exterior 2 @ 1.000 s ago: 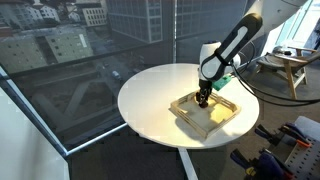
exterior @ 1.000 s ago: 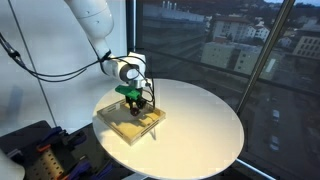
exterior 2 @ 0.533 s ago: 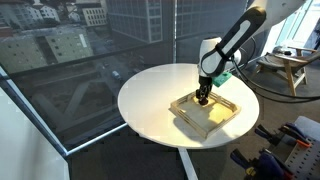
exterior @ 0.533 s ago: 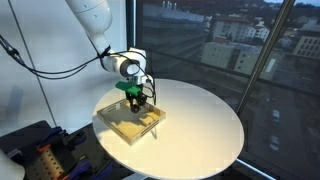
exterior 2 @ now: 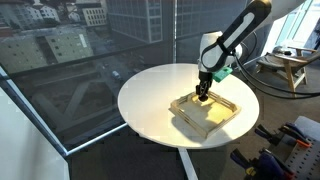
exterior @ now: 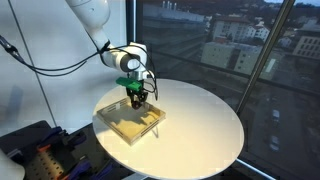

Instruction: Remove the plum plush toy from the tray and put it on the table

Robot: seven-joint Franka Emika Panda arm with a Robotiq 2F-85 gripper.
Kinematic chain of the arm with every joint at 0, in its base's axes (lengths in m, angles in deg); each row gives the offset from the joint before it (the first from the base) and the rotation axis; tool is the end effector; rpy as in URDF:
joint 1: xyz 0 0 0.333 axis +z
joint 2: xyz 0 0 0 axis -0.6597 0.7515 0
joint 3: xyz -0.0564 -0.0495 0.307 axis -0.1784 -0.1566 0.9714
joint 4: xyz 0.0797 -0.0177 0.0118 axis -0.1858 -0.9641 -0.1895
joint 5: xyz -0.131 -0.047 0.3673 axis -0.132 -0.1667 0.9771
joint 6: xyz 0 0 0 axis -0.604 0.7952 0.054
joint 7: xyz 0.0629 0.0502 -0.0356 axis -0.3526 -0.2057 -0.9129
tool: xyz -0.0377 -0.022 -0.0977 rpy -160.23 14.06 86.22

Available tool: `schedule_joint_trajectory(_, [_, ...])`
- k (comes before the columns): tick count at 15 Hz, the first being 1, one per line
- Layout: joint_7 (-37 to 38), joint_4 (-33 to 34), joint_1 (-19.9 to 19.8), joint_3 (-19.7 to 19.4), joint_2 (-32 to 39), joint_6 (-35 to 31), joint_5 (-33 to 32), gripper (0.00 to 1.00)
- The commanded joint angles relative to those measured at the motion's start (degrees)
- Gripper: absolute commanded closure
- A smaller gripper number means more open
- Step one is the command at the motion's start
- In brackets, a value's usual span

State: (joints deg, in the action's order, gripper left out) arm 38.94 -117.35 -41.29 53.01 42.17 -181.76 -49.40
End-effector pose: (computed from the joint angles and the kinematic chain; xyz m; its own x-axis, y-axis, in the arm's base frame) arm 0.5770 0.0003 0.1763 0.9896 0.1362 -0.0456 0.1365 -0.9906 0.0039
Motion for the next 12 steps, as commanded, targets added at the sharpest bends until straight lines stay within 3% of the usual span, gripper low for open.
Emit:
schedule_joint_trajectory(1, [-0.5, -0.66, -0.61, 0.33, -2.5, 2.1, -0.71, 0.66])
schedule_joint_trajectory(12, [-0.02, -0.49, -2.48, -0.98, -3.22, 3.93, -0.28, 0.66])
